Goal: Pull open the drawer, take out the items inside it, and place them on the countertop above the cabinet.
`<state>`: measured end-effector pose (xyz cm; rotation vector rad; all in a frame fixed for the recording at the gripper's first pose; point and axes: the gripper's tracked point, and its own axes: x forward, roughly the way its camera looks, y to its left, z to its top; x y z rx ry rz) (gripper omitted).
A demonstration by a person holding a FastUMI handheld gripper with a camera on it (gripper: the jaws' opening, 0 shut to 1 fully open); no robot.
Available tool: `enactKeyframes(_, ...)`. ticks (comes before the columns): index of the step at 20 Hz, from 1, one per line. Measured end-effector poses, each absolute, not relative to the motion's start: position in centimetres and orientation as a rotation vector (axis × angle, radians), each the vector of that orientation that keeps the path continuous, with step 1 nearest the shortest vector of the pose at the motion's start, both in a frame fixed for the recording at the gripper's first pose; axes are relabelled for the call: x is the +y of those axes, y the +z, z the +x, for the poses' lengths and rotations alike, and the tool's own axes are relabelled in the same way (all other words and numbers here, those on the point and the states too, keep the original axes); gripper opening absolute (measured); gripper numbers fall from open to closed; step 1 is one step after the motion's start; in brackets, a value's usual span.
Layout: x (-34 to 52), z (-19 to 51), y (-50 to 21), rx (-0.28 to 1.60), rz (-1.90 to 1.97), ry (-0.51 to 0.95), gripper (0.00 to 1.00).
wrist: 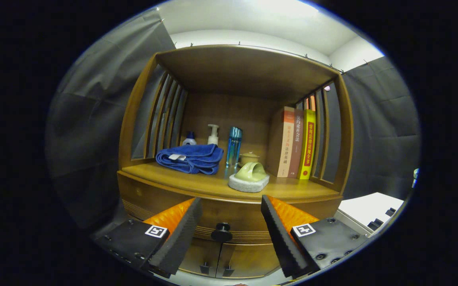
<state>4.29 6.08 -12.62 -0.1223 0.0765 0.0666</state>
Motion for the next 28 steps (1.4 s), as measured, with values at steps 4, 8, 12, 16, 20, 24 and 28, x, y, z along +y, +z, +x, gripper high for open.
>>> enactKeyframes(4, 5.0, 1.0, -8.1, 0.027, -0.116, 0.048, 0.98)
enactKeyframes(8, 4.7, -3.0, -5.3, 0.022, -0.098, 0.062, 0.98)
enactKeyframes(12, 3.9, -7.4, -4.6, 0.053, -0.077, 0.063, 0.98)
enactKeyframes(16, 2.8, -10.0, -4.1, 0.051, -0.065, 0.051, 0.98)
enactKeyframes(20, 2.1, -11.8, -2.6, 0.005, -0.042, 0.025, 0.98)
enactKeyframes(24, 1.7, -14.3, -1.6, -0.018, -0.030, 0.007, 0.98)
enactKeyframes(28, 2.0, -14.5, -1.1, -0.020, -0.034, 0.024, 0.98)
